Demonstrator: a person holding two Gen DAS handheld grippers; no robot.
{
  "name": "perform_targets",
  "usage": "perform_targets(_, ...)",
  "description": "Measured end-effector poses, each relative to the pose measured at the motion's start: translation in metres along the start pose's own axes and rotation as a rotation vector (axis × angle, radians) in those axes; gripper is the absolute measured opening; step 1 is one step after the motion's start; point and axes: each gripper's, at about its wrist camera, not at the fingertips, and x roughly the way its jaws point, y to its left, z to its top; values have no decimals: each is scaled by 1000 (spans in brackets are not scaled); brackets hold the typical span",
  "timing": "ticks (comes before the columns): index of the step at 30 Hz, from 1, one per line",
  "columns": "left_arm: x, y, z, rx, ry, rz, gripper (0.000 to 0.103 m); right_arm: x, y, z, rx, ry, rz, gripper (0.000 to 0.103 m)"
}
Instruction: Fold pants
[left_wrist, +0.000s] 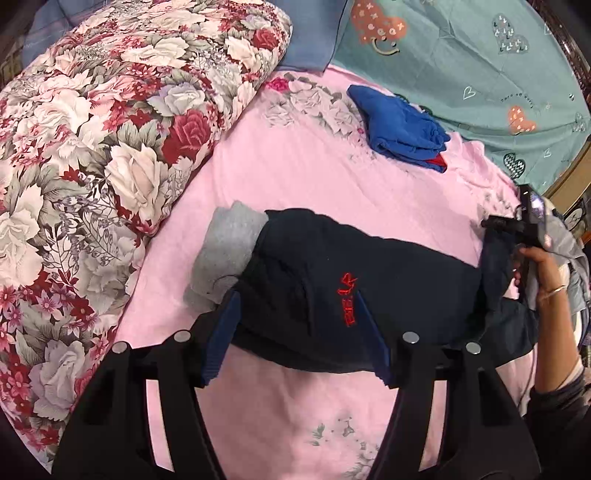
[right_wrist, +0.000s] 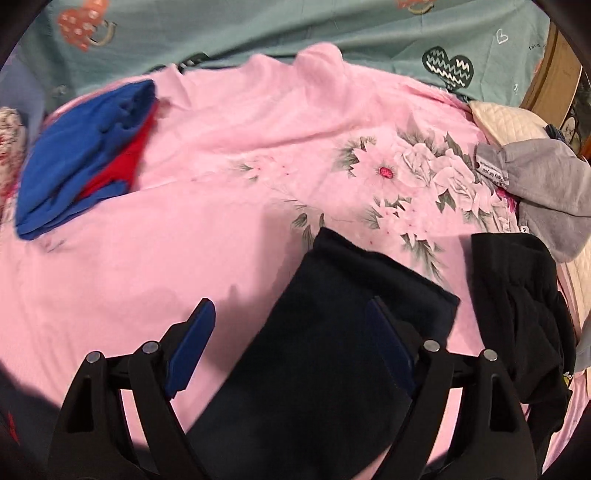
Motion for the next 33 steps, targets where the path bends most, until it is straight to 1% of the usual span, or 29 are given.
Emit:
perform_targets(1,-1,-1,3,-2,-3,-16,65,6,-2,2,9,15,-6,73)
perform_targets(2,-1,-2,6,1,-5,-21,66,15,-7,3,30,44,0,61)
perform_targets(3,-1,-4,7,9,-10,-18,66,17,-12,1,54,40,29,60)
perform_targets(4,3,-6,11,17,-14,-6,66,18,-17,1,65,33,28,52)
perform_targets(5,9,-7,13,22,-14,6,66,17,-21,1,62,26,15,34)
perform_targets(6,13,-9,15,22,-11,15,66,16,-29,0,74,21,19,27)
perform_targets(7,22,-11,16,23,2,27,66,13,-41,-1,117,24,63,10)
perform_targets(8,32,-15,15,35,32,45,66,10,-52,-2,148,26,108,5)
perform_targets(9,39,-18,13,50,53,50,66,-3,-69,-5,200,5,148,5)
perform_targets(10,48,-22,10,85,88,47,66,-14,-76,-6,216,-23,171,5)
perform_targets(12,61,-24,6,114,119,54,66,-68,-109,-22,259,-151,272,5)
perform_targets(13,68,-21,4,114,134,68,66,-88,-122,-29,277,-194,313,5)
perform_targets(15,77,-15,3,101,161,56,66,-144,-161,-64,336,-297,419,5)
perform_targets(16,79,-13,4,97,166,50,66,-159,-172,-78,357,-321,437,5)
perform_targets(17,80,-12,4,100,169,47,66,-174,-190,-101,393,-341,452,5)
perform_targets(18,81,-11,4,105,171,47,66,-178,-208,-125,433,-339,465,5)
perform_targets(19,82,-12,5,117,175,48,66,-176,-218,-141,458,-323,471,5)
perform_targets(20,83,-12,5,128,177,53,66,-166,-231,-162,491,-283,475,5)
perform_targets(22,84,-14,4,148,184,61,66,-128,-246,-197,540,-152,463,5)
perform_targets(23,83,-14,3,152,185,63,66,-113,-246,-208,542,-90,444,7)
perform_targets(24,81,-14,4,152,184,63,66,-96,-248,-220,554,-12,405,8)
perform_targets(25,79,-14,4,149,179,60,66,-90,-252,-230,582,-1,429,9)
perform_targets(26,77,-14,4,146,174,57,66,-92,-253,-234,597,-18,450,15)
perform_targets(27,75,-12,3,141,170,54,66,-97,-255,-235,602,-32,452,21)
perform_targets(29,70,-9,1,122,159,44,66,-111,-259,-230,598,-75,401,46)
perform_targets(31,66,-7,0,113,150,37,66,-128,-263,-223,584,-145,336,47)
perform_targets(33,66,-9,0,122,151,44,66,-134,-265,-217,584,-193,330,51)
